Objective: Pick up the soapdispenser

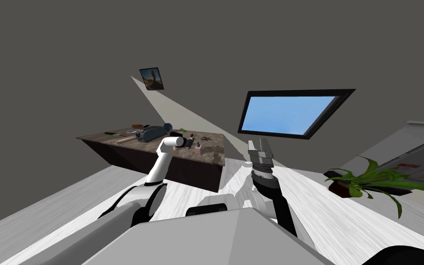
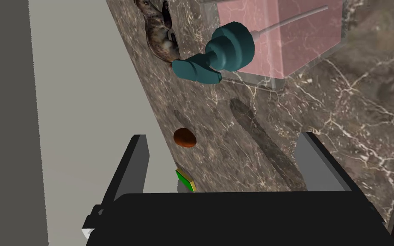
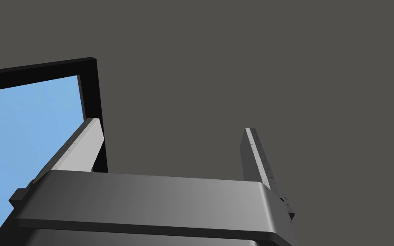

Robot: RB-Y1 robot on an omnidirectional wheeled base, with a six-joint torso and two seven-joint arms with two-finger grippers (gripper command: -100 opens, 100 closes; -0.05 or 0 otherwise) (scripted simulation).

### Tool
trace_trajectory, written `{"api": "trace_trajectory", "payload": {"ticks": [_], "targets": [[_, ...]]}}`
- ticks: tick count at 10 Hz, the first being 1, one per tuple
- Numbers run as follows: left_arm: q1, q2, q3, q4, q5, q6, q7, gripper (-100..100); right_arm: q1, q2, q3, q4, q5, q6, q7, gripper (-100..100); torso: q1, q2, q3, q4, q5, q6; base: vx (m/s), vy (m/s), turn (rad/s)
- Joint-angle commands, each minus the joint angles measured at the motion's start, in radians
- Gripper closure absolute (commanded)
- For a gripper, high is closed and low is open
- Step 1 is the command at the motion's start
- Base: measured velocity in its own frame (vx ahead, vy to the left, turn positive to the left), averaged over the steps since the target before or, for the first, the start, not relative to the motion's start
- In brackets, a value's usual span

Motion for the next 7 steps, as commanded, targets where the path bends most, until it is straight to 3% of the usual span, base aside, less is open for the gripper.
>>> {"api": "trace_trajectory", "payload": {"ticks": [1, 4, 7], "targets": [[-0.005, 0.000, 0.000, 0.003, 0.000, 0.036, 0.000, -100, 0.000, 0.000, 0.000, 0.000, 0.000, 0.000, 0.000, 0, 0.000, 0.000, 0.000, 0.000, 0.000, 0.000, 0.011, -0.008, 0.000], [-0.070, 0.005, 0.005, 0.050, -0.003, 0.127, -0.003, -100, 0.000, 0.000, 0.000, 0.000, 0.000, 0.000, 0.000, 0, 0.000, 0.001, 0.000, 0.000, 0.000, 0.000, 0.030, -0.023, 0.006], [-0.099, 0.006, 0.008, 0.071, -0.006, 0.213, -0.004, -100, 0.000, 0.000, 0.000, 0.000, 0.000, 0.000, 0.000, 0, 0.000, 0.000, 0.000, 0.000, 0.000, 0.000, 0.039, -0.022, 0.004]]}}
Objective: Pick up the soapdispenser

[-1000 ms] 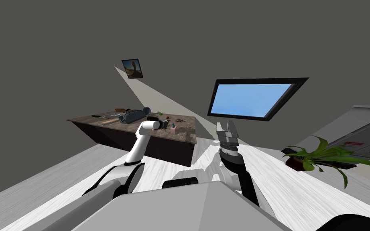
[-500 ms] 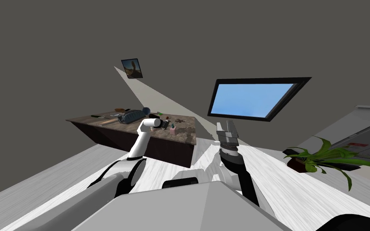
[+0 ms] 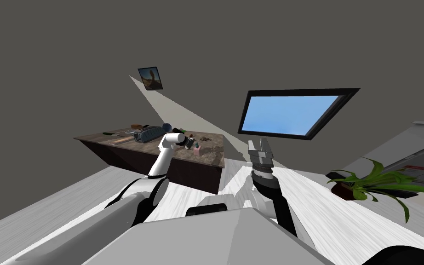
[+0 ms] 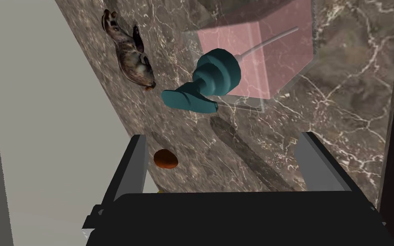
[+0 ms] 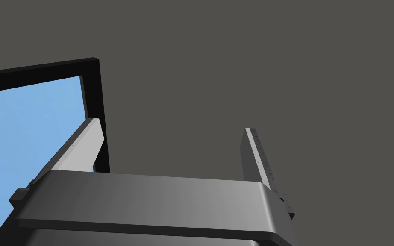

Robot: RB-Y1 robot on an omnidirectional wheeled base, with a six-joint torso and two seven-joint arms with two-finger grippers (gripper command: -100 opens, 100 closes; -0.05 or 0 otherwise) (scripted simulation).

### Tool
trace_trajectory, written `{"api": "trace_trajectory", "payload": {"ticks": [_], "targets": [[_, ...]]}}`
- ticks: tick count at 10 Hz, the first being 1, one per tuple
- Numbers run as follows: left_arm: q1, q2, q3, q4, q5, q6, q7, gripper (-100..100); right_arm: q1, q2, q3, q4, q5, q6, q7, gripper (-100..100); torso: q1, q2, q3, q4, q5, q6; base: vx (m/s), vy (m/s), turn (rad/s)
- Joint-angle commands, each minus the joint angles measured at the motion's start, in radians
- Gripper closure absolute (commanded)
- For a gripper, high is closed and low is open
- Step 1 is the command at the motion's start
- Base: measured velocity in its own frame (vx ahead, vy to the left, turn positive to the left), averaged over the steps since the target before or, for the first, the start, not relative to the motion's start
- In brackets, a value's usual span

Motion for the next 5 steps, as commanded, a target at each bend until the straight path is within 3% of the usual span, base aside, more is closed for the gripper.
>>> {"api": "trace_trajectory", "payload": {"ticks": [1, 5], "targets": [[-0.032, 0.002, 0.003, 0.028, -0.004, 0.050, -0.002, -100, 0.000, 0.000, 0.000, 0.000, 0.000, 0.000, 0.000, 0, 0.000, 0.000, 0.000, 0.000, 0.000, 0.000, 0.052, -0.019, 0.004], [-0.077, 0.004, 0.007, 0.063, -0.012, 0.154, -0.002, -100, 0.000, 0.000, 0.000, 0.000, 0.000, 0.000, 0.000, 0, 0.000, 0.000, 0.000, 0.000, 0.000, 0.000, 0.044, -0.023, 0.001]]}}
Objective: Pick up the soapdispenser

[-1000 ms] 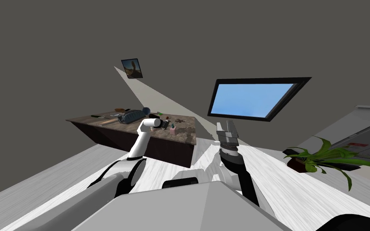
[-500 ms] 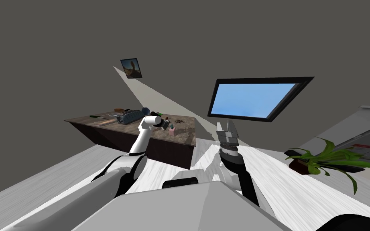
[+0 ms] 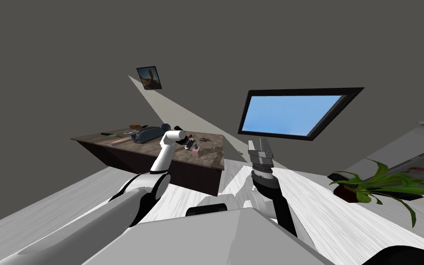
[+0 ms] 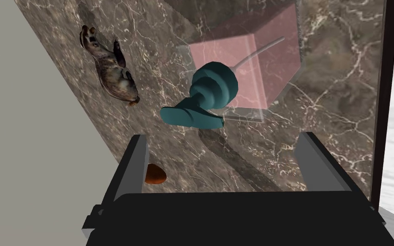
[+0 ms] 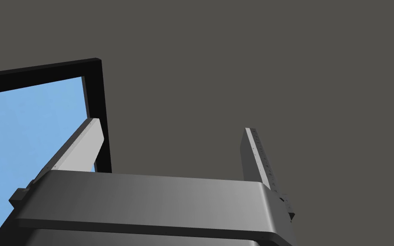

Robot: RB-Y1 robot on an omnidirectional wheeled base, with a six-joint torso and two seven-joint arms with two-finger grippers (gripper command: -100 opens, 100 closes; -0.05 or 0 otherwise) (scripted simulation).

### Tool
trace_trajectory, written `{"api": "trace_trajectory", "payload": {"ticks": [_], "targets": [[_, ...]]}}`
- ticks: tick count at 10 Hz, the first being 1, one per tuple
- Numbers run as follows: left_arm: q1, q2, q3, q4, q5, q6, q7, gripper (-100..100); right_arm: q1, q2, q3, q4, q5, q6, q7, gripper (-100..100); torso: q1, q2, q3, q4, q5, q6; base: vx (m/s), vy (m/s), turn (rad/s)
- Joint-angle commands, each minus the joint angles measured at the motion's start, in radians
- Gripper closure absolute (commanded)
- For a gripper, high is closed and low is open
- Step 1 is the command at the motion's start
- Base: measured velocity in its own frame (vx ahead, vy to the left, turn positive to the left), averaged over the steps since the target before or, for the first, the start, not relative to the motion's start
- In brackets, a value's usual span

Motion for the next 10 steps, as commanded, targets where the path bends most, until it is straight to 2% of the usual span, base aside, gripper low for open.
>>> {"api": "trace_trajectory", "payload": {"ticks": [1, 4, 6, 7, 8, 9, 10], "targets": [[-0.010, 0.000, 0.001, 0.007, -0.002, 0.028, 0.000, -100, 0.000, 0.000, 0.000, 0.000, 0.000, 0.000, 0.000, 0, 0.000, 0.000, 0.000, 0.000, 0.000, 0.000, 0.045, -0.016, 0.000], [-0.056, 0.001, 0.006, 0.045, -0.015, 0.118, 0.001, -100, 0.000, 0.000, 0.000, 0.000, 0.000, 0.000, 0.000, 0, 0.000, -0.001, -0.001, 0.000, 0.000, 0.000, 0.063, -0.026, -0.003], [-0.076, 0.000, 0.008, 0.060, -0.021, 0.153, 0.001, -100, 0.000, 0.000, 0.000, 0.000, 0.000, 0.000, 0.000, 0, 0.000, -0.002, -0.001, -0.001, 0.000, 0.000, 0.082, -0.031, -0.014], [-0.069, 0.000, 0.007, 0.055, -0.019, 0.141, 0.001, -100, 0.000, 0.000, 0.000, 0.000, 0.000, 0.000, 0.000, 0, -0.001, -0.003, -0.002, -0.001, 0.000, 0.000, 0.044, -0.016, -0.001], [-0.070, 0.000, 0.007, 0.055, -0.019, 0.144, 0.001, 0, 0.000, 0.000, 0.000, 0.000, 0.000, 0.000, 0.000, 0, 0.000, 0.000, -0.001, 0.000, 0.000, 0.000, 0.007, -0.003, 0.001], [-0.064, 0.020, 0.018, 0.083, -0.009, 0.118, -0.020, -100, 0.000, 0.000, 0.000, 0.000, 0.000, 0.000, 0.000, 0, 0.001, 0.002, 0.001, 0.000, 0.000, 0.000, -0.001, -0.040, -0.051], [-0.059, 0.032, 0.026, 0.102, -0.003, 0.101, -0.035, -100, 0.000, 0.000, 0.000, 0.000, 0.000, 0.000, 0.000, 0, 0.000, 0.003, 0.001, 0.000, 0.000, 0.000, -0.013, -0.070, -0.050]]}}
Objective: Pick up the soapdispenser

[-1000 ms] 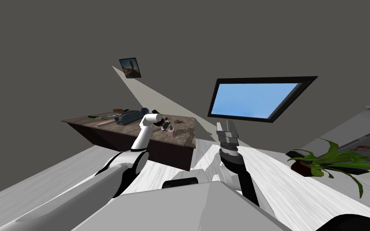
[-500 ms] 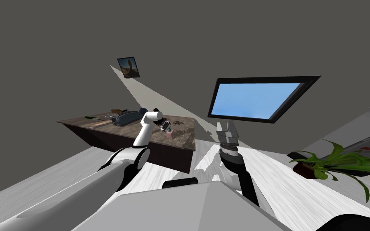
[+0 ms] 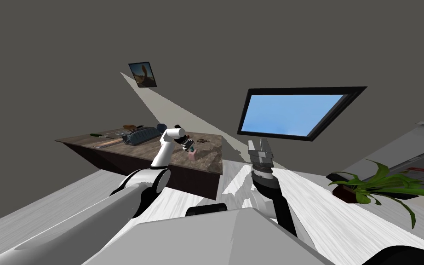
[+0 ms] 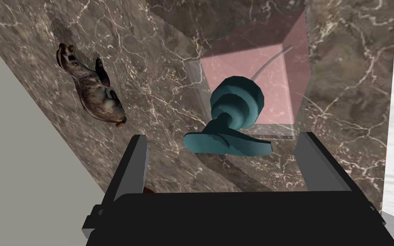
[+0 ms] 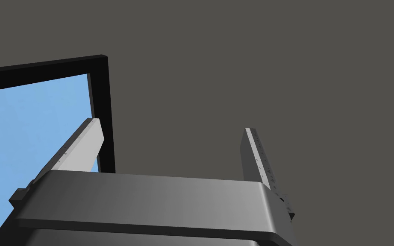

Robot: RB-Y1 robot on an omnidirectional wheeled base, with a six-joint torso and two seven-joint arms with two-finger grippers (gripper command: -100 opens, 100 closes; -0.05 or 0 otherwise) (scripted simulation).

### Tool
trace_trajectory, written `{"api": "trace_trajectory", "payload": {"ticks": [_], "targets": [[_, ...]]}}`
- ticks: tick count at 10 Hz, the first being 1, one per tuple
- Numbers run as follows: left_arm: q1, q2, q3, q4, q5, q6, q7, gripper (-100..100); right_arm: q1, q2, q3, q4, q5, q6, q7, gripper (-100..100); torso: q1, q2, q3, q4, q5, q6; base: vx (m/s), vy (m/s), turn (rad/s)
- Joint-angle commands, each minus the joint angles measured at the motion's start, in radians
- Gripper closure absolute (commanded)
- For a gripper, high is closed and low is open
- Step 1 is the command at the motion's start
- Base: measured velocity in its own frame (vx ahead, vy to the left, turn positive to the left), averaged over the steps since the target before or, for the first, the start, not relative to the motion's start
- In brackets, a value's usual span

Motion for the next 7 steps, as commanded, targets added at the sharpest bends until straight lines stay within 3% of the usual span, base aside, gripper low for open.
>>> {"api": "trace_trajectory", "payload": {"ticks": [1, 2, 3, 4, 7], "targets": [[0.010, 0.020, 0.012, 0.026, 0.011, -0.028, -0.025, -100, 0.000, 0.000, 0.000, 0.000, 0.000, 0.000, 0.000, 0, 0.000, 0.000, 0.000, 0.000, 0.000, 0.000, -0.011, -0.076, -0.041], [0.014, 0.033, 0.020, 0.045, 0.018, -0.046, -0.039, -100, 0.000, 0.000, 0.000, 0.000, 0.000, 0.000, 0.000, 0, -0.001, 0.000, 0.000, 0.000, 0.000, 0.000, -0.012, -0.079, -0.043], [0.012, 0.023, 0.013, 0.033, 0.011, -0.035, -0.027, -100, 0.000, 0.000, 0.000, 0.000, 0.000, 0.000, 0.000, 0, -0.001, 0.000, 0.000, 0.000, 0.000, 0.000, -0.007, -0.034, -0.003], [0.012, 0.023, 0.014, 0.034, 0.012, -0.038, -0.029, 100, 0.000, 0.000, 0.000, 0.000, 0.000, 0.000, 0.000, 0, 0.001, 0.000, 0.000, 0.000, 0.000, 0.000, -0.001, -0.006, 0.005], [0.011, 0.023, 0.013, 0.033, 0.012, -0.039, -0.030, 100, 0.000, 0.000, 0.000, 0.000, 0.000, 0.000, 0.000, 0, 0.003, -0.001, -0.001, -0.001, 0.000, -0.001, 0.000, 0.000, 0.000]]}}
